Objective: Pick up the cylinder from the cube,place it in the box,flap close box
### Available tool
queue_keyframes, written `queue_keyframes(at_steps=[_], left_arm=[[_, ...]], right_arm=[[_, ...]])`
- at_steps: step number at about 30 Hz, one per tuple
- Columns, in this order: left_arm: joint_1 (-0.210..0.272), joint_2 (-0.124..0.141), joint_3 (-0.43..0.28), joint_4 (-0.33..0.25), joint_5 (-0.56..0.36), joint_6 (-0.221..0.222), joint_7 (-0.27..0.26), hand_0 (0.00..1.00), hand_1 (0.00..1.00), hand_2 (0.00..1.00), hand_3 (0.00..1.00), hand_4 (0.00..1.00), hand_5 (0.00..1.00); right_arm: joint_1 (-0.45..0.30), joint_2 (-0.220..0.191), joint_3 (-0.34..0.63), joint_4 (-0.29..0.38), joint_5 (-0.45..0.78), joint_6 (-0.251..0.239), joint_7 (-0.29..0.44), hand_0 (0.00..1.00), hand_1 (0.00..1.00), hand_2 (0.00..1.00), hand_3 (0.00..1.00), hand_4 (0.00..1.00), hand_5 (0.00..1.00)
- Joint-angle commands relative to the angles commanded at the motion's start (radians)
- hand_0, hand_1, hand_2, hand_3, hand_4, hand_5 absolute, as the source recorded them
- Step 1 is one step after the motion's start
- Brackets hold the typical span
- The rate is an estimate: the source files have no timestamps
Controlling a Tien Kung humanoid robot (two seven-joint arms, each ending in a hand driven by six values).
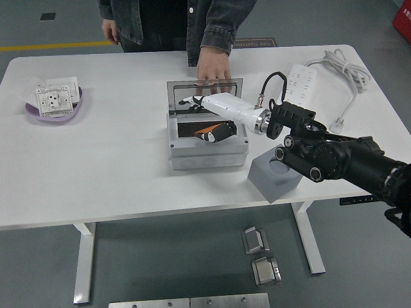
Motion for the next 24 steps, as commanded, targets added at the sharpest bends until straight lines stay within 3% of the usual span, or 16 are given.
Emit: queue_keyframes(at_steps=[8, 13, 17, 24], left_arm=[[0.009, -0.008, 0.000, 0.001, -0.008, -0.001, -0.002, 0.676, 0.680, 0.596, 0.604, 0.619, 0.275], [0.011, -0.009, -0.014, 0.003, 0.005, -0.003, 0.003, 0.676, 0.680, 0.596, 0.604, 0.619, 0.275], [0.009, -0.007, -0.021, 0.002, 0.013, -0.003, 0.006, 0.676, 0.679, 0.596, 0.603, 0.617, 0.272], [-0.003, 0.002, -0.027, 0.001, 0.022, -0.004, 0.008, 0.675, 0.678, 0.593, 0.603, 0.616, 0.271]], right_arm=[[-0.035, -0.072, 0.135, 0.142, -0.065, 0.045, -0.043, 0.804, 0.727, 0.806, 0.952, 0.765, 0.190], [-0.005, -0.103, 0.188, 0.208, -0.058, 0.081, -0.066, 0.804, 0.727, 0.806, 0.952, 0.765, 0.190], [0.045, -0.101, 0.194, 0.172, -0.031, 0.096, -0.066, 0.803, 0.722, 0.806, 0.948, 0.776, 0.219], [0.142, -0.050, 0.119, 0.020, 0.075, 0.120, -0.052, 0.786, 0.715, 0.804, 0.941, 0.778, 0.236]])
